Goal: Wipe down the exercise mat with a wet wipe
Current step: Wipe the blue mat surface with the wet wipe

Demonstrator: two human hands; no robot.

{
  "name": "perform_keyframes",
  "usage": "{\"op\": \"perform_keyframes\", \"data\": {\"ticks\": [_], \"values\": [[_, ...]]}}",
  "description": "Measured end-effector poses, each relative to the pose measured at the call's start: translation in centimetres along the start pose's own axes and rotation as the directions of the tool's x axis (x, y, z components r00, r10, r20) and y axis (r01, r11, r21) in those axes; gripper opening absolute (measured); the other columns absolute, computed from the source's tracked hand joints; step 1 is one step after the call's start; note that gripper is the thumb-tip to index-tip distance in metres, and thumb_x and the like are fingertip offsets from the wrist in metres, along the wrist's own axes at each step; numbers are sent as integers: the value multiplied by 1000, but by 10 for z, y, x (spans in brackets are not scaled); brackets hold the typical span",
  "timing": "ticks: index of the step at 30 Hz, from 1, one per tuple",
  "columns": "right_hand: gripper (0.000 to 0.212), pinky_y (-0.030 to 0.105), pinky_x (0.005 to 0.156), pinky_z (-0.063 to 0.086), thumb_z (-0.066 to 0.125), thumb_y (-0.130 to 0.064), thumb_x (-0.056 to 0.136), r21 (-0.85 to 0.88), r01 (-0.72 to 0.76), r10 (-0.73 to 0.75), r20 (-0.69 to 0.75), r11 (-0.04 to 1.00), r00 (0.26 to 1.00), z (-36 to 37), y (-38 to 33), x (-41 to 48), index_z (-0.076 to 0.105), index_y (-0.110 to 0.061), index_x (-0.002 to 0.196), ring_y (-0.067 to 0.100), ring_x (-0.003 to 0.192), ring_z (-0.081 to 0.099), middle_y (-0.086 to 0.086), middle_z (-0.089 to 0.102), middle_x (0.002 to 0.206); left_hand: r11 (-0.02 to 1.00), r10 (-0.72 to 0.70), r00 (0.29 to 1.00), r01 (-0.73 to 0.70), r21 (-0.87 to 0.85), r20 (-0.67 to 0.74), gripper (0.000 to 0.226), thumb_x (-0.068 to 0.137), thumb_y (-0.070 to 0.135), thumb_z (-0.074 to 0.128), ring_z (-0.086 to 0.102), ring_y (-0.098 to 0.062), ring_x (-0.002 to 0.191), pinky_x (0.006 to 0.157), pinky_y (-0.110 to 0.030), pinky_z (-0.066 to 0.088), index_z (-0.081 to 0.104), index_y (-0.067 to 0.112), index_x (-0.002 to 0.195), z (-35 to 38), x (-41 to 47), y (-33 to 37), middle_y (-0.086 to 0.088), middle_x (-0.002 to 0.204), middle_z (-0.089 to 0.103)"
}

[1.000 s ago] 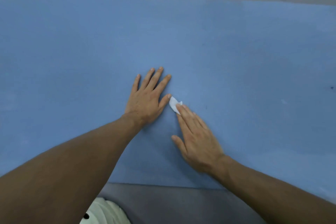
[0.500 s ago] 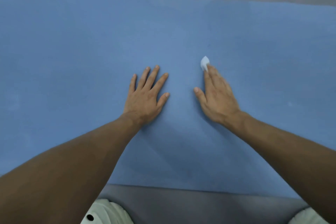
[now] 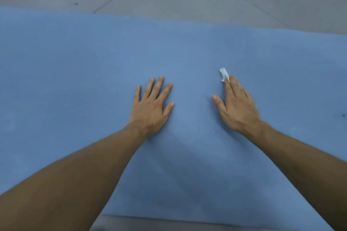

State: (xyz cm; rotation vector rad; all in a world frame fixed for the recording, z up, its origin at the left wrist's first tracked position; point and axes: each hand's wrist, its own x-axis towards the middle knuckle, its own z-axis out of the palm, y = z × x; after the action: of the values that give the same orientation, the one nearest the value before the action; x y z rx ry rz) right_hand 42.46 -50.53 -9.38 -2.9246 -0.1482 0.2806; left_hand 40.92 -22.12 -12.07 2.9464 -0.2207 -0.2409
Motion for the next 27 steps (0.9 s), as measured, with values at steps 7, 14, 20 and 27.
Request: {"op": "perform_keyframes", "data": {"ticks": [7, 14, 20, 27], "values": [[88, 35, 129, 9, 27, -66, 100, 92, 173, -169, -52, 981, 984, 20, -52, -14, 4, -10, 164, 15, 159, 1, 1, -2, 173, 1000, 6, 999, -6, 8, -54, 69, 99, 62, 18, -3, -16, 159, 126, -55, 0, 13, 37, 163, 6, 8, 3, 9, 173, 1], [87, 36, 128, 12, 19, -68, 97, 81, 77, -73, -50, 994, 996, 18, -30, 3, 5, -15, 165, 19, 158, 11, 0, 9, 173, 1000, 26, 998, -25, 11, -60, 69, 98, 61, 20, -6, -16, 159, 125, -58, -2, 11, 38, 163, 6, 22, 4, 9, 173, -2], [92, 43, 127, 16, 13, -73, 95, 98, -140, 145, -52, 985, 988, -5, 16, 42, 3, -13, 164, 22, 158, 11, 6, 11, 172, 999, 32, 997, -30, 21, -67, 69, 99, 63, 18, -9, -16, 158, 125, -58, -5, 7, 40, 163, 7, 27, 4, 9, 172, -7], [92, 35, 128, 8, 22, -70, 96, 129, 52, -50, -17, 990, 999, 7, -35, 39, 8, -9, 164, 17, 159, -2, 0, -7, 173, 1000, 20, 999, -20, 2, -25, 71, 96, 67, 21, -7, -19, 158, 122, -65, -3, 13, 39, 161, -1, 53, 9, 6, 172, -5]]}}
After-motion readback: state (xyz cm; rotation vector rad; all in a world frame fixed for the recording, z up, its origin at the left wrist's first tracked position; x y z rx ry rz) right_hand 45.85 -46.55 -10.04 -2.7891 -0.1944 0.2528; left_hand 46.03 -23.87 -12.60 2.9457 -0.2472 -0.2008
